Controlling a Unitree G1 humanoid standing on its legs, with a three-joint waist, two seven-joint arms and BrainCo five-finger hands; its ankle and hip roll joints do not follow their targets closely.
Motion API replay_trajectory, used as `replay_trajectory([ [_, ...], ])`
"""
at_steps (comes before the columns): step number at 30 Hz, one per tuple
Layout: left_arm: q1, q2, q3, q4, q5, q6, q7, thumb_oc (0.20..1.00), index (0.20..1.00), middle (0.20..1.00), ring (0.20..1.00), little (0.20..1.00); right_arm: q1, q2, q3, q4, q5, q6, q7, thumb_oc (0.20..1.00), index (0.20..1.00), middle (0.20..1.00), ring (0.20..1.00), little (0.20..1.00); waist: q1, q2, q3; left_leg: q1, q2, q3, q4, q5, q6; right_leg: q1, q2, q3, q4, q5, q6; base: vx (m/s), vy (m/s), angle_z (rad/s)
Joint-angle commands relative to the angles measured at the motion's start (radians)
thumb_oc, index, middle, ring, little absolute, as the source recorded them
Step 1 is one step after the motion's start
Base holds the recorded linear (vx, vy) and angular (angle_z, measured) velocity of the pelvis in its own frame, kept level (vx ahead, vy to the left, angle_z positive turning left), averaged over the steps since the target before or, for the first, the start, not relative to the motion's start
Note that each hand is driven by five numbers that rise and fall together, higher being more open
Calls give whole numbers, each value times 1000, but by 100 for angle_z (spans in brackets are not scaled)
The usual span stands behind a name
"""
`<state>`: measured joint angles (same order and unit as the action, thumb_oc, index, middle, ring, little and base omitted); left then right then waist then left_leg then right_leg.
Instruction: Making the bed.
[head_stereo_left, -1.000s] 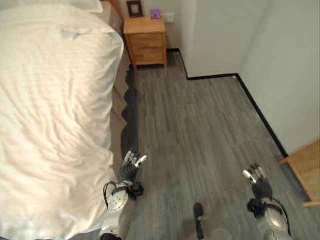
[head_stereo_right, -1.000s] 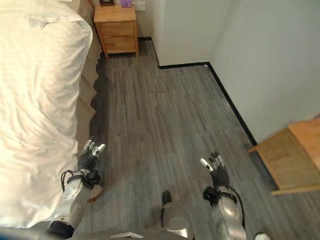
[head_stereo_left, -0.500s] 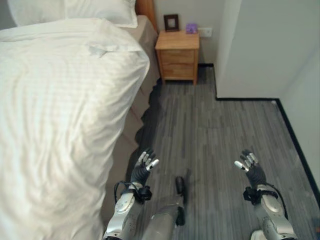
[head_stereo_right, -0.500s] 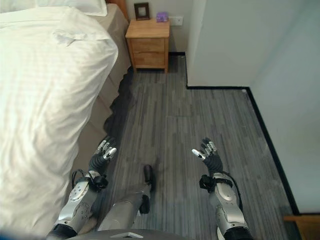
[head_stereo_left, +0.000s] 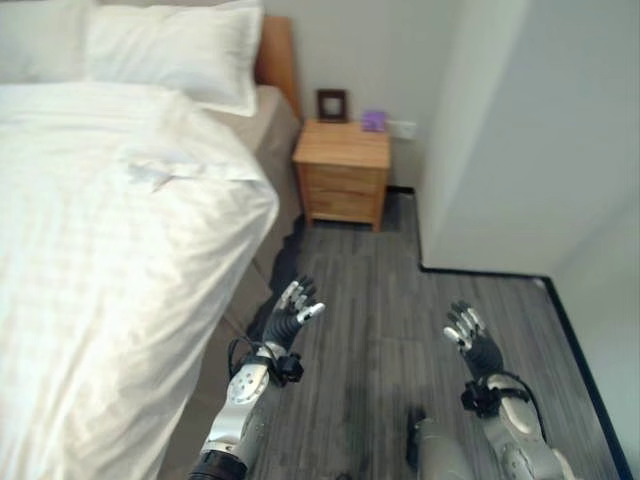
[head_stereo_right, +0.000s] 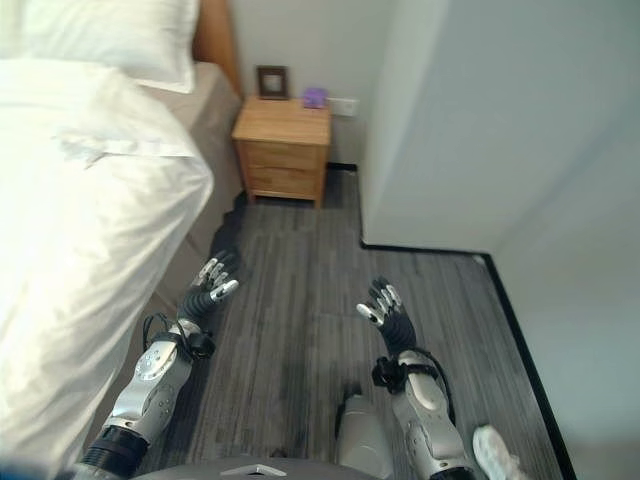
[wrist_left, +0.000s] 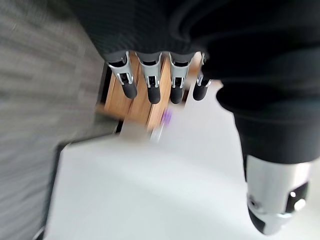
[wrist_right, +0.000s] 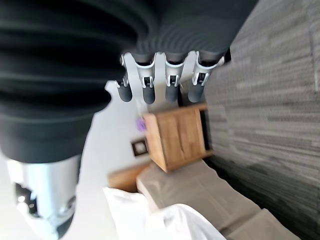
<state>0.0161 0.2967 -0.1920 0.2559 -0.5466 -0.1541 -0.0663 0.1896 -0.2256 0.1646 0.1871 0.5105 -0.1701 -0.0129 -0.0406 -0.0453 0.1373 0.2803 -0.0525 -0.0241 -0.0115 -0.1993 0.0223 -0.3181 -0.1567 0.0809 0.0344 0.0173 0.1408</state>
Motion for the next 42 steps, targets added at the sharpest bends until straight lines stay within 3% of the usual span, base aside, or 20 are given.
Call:
replay_trajectory([
  [1, -22, 6, -26, -59, -20, -63, -21, 1000, 1000, 1000, 1000, 1000, -27, -43, -72, -81, -23, -31, 21, 1000, 1000, 1000, 1000, 1000, -20, -13, -29, -17, 107, -43, -12, 92, -64, 116, -41, 6, 14, 140, 94, 387, -242, 177],
  [4, -22, -4, -32, -47, -43, -55, -32, 1000, 1000, 1000, 1000, 1000, -26, -71, -67, -92, -56, -36, 21, 1000, 1000, 1000, 1000, 1000, -39, -12, -32, -46, 169, -72, 133, 168, -84, 119, -1, 12, 77, 111, 66, 488, -430, 99],
  [5, -14, -12, -32, -59, -80, -38, -49, 1000, 1000, 1000, 1000, 1000, -31, -93, -71, -117, -47, -44, 26, 1000, 1000, 1000, 1000, 1000, -41, -20, -23, -187, 225, -44, 467, 314, -58, 174, 23, -23, 67, 79, 1, 572, -744, 29],
  [6, -8, -15, -34, -66, -108, -28, -53, 1000, 1000, 1000, 1000, 1000, -30, -96, -76, -120, -22, -52, 23, 1000, 1000, 1000, 1000, 1000, -38, -31, -8, -291, 257, 16, 603, 348, -42, 220, 30, -52, 48, 68, -33, 561, -819, 34],
  [11, 4, -12, -13, -72, -136, -16, -53, 1000, 1000, 1000, 1000, 1000, -78, -133, -64, -85, -40, -41, -12, 1000, 1000, 1000, 1000, 1000, 29, -47, 38, -499, 225, 103, 775, 300, -60, 344, 55, -94, -6, 16, -85, 327, -320, -5],
  [14, 36, -9, 0, -73, -155, -17, -82, 1000, 1000, 1000, 1000, 1000, -104, -132, -68, -108, -10, -46, 5, 1000, 1000, 1000, 1000, 1000, 77, -35, 22, -561, 148, 167, 563, 288, -68, 418, 60, -118, -32, -23, -77, 589, -146, -23],
  [15, 58, 19, 1, -82, -137, -25, -110, 1000, 1000, 1000, 1000, 1000, -110, -109, -63, -98, 40, -59, 15, 1000, 1000, 1000, 1000, 1000, 102, -4, 4, -538, 101, 256, 262, 308, -54, 459, 96, -133, -31, -63, -66, 752, -62, 3],
  [16, 63, 26, 19, -91, -150, -22, -122, 1000, 1000, 1000, 1000, 1000, -117, -102, -64, -97, 48, -62, 17, 1000, 1000, 1000, 1000, 1000, 115, 15, -14, -527, 86, 308, 154, 338, -54, 478, 125, -144, -24, -83, -66, 588, -22, 12],
  [18, 75, 30, 48, -92, -141, -34, -99, 1000, 1000, 1000, 1000, 1000, -127, -98, -77, -106, 29, -68, 18, 1000, 1000, 1000, 1000, 1000, 119, 16, -23, -487, 66, 362, 107, 325, -54, 505, 125, -166, -15, -102, -61, 416, -6, 28],
  [19, 114, 13, 114, -133, -245, -6, -173, 1000, 1000, 1000, 1000, 1000, -125, -83, -75, -135, 21, -51, 57, 1000, 1000, 1000, 1000, 1000, 130, 18, -35, -399, 34, 344, 66, 272, 9, 468, 123, -203, 153, -84, -22, 428, 13, 3],
  [20, 114, 13, 114, -133, -245, -6, -173, 1000, 1000, 1000, 1000, 1000, -125, -83, -74, -135, 21, -51, 57, 1000, 1000, 1000, 1000, 1000, 129, 17, -36, -399, 32, 343, 65, 272, 10, 466, 121, -204, 157, -87, -22, 366, 65, -20],
  [22, 118, -11, 190, -163, -274, -46, -135, 1000, 1000, 1000, 1000, 1000, -140, -50, -92, -165, 8, -81, 43, 1000, 1000, 1000, 1000, 1000, 111, 29, -10, -294, 30, 320, 39, 223, 61, 268, 82, -218, 623, 135, 116, 345, 15, -4],
  [25, 108, -18, 248, -147, -276, -73, -108, 1000, 1000, 1000, 1000, 1000, -160, -37, -106, -155, 3, -83, 47, 1000, 1000, 1000, 1000, 1000, 90, 51, 13, -234, 44, 255, 20, 219, 63, 167, 57, -201, 718, 106, 87, 272, -114, 99],
  [26, 99, -17, 288, -158, -274, -90, -85, 1000, 1000, 1000, 1000, 1000, -140, -57, -135, -195, -17, -86, 57, 1000, 1000, 1000, 1000, 1000, 83, 49, 17, -207, 38, 171, 18, 219, 48, 143, 0, -172, 595, 78, 36, 369, -221, 213],
  [29, 101, -19, 292, -162, -292, -87, -92, 1000, 1000, 1000, 1000, 1000, -122, -67, -160, -213, -13, -91, 56, 1000, 1000, 1000, 1000, 1000, 67, 46, 13, -205, 33, 117, 19, 213, 35, 161, 6, -130, 477, 73, 24, 257, -233, 163],
  [31, 62, -2, 288, -96, -264, -158, -46, 1000, 1000, 1000, 1000, 1000, -66, -151, -238, -261, -43, -124, 99, 1000, 1000, 1000, 1000, 1000, 6, 0, 6, -207, 12, -111, 36, 174, 0, 260, 110, 304, 56, 0, 47, 396, -487, 189],
  [37, 44, -49, 252, -79, -272, -136, -66, 1000, 1000, 1000, 1000, 1000, -14, -201, -214, -287, 40, -100, 180, 1000, 1000, 1000, 1000, 1000, 16, -47, 0, -290, 6, -221, 107, 185, -40, 312, 97, 183, -5, 10, 1, 72, -295, 200],
  [39, 13, -66, 216, -49, -288, -119, -60, 1000, 1000, 1000, 1000, 1000, -10, -218, -222, -282, 24, -94, 158, 1000, 1000, 1000, 1000, 1000, -15, -50, 3, -323, 39, -57, 118, 187, -39, 326, 71, 101, -26, 17, -6, -70, -108, 137],
  [40, -8, -63, 182, -31, -272, -113, -44, 1000, 1000, 1000, 1000, 1000, -9, -210, -216, -284, 24, -96, 137, 1000, 1000, 1000, 1000, 1000, -42, -45, 2, -304, 90, 132, 113, 176, -45, 345, 52, 26, -48, 17, -7, -79, -69, 242],
  [42, -7, -71, 155, -19, -277, -105, -44, 1000, 1000, 1000, 1000, 1000, 7, -185, -207, -299, 40, -95, 133, 1000, 1000, 1000, 1000, 1000, -47, -20, -10, -290, 98, 158, 34, 217, -54, 347, 62, -2, -62, 14, -14, -24, 5, 224],
])
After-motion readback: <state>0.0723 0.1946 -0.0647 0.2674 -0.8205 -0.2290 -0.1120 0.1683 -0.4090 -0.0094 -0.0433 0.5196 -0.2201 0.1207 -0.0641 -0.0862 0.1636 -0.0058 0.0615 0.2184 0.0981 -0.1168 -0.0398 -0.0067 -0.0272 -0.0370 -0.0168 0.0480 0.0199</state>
